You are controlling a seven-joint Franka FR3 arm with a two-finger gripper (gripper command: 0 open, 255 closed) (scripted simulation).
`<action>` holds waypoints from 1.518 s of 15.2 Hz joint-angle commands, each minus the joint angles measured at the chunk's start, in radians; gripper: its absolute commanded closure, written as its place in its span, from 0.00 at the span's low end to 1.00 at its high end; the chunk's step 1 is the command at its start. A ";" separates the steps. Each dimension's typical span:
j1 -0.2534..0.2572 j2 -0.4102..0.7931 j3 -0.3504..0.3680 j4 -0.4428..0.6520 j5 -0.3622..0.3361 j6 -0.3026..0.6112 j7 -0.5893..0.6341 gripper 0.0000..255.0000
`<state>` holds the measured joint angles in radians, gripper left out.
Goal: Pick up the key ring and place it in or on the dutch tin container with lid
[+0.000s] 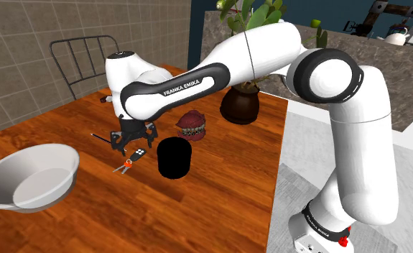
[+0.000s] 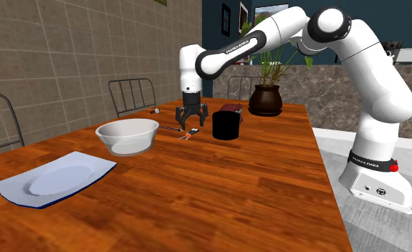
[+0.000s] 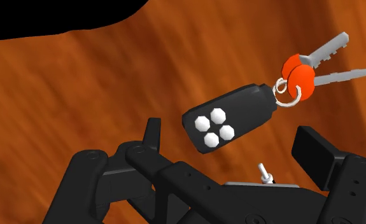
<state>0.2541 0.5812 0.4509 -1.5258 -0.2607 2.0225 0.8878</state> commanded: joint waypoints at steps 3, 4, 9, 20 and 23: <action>0.001 0.005 -0.001 -0.002 -0.002 0.007 0.001 0.00; 0.001 0.005 -0.001 -0.002 -0.002 0.007 0.001 0.00; 0.001 0.005 -0.001 -0.002 -0.002 0.007 0.001 1.00; -0.001 -0.010 0.003 0.015 0.005 -0.024 -0.004 1.00; -0.001 -0.024 0.008 0.035 0.013 -0.057 -0.008 1.00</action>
<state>0.2536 0.5625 0.4572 -1.4974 -0.2508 1.9779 0.8820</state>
